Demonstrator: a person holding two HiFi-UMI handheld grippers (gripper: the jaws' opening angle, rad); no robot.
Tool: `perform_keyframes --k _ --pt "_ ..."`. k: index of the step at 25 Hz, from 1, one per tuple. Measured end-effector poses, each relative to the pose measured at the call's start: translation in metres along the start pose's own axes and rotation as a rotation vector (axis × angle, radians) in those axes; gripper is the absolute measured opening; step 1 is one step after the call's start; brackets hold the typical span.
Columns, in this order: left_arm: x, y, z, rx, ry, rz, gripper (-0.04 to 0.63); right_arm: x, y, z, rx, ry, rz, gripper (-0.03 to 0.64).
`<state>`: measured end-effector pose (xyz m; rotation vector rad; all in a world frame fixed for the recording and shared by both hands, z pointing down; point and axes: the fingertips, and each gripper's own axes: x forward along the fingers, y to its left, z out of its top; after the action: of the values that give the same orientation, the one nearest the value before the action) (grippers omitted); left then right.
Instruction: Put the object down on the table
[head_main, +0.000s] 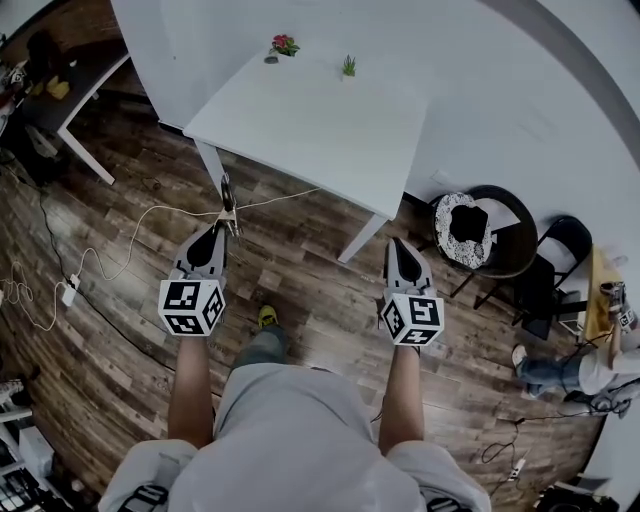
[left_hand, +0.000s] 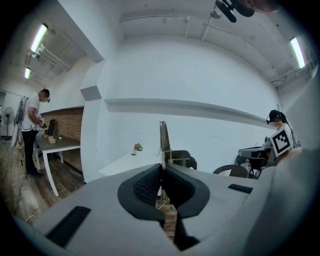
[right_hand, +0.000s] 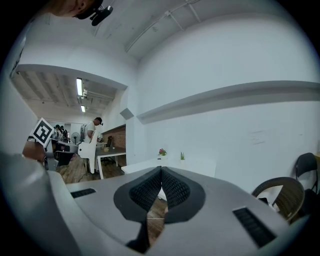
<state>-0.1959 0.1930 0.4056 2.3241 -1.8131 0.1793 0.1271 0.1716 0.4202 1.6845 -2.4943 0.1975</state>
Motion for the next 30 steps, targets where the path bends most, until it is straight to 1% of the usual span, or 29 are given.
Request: perform_keyframes --k 3,7,13,19,26,30 --pt "0.029 0.028 0.007 -0.016 0.003 -0.002 0.020 0.038 0.005 0.008 -0.011 0.012 -0.004 0.009" --pt "0.064 0.059 0.014 -0.024 0.009 -0.023 0.020 0.082 0.011 0.021 -0.022 0.015 -0.022 0.009" --pt "0.110 0.098 0.032 -0.025 -0.003 -0.061 0.020 0.133 0.025 0.040 -0.034 0.000 -0.047 0.009" --pt "0.136 0.115 0.035 -0.030 0.004 -0.088 0.020 0.161 0.027 0.047 -0.042 0.006 -0.065 0.009" --pt "0.162 0.126 0.038 -0.015 0.011 -0.104 0.020 0.191 0.027 0.049 -0.041 0.004 -0.062 0.009" --pt "0.184 0.126 0.040 0.000 0.017 -0.112 0.020 0.210 0.017 0.047 -0.031 0.000 -0.060 0.009"
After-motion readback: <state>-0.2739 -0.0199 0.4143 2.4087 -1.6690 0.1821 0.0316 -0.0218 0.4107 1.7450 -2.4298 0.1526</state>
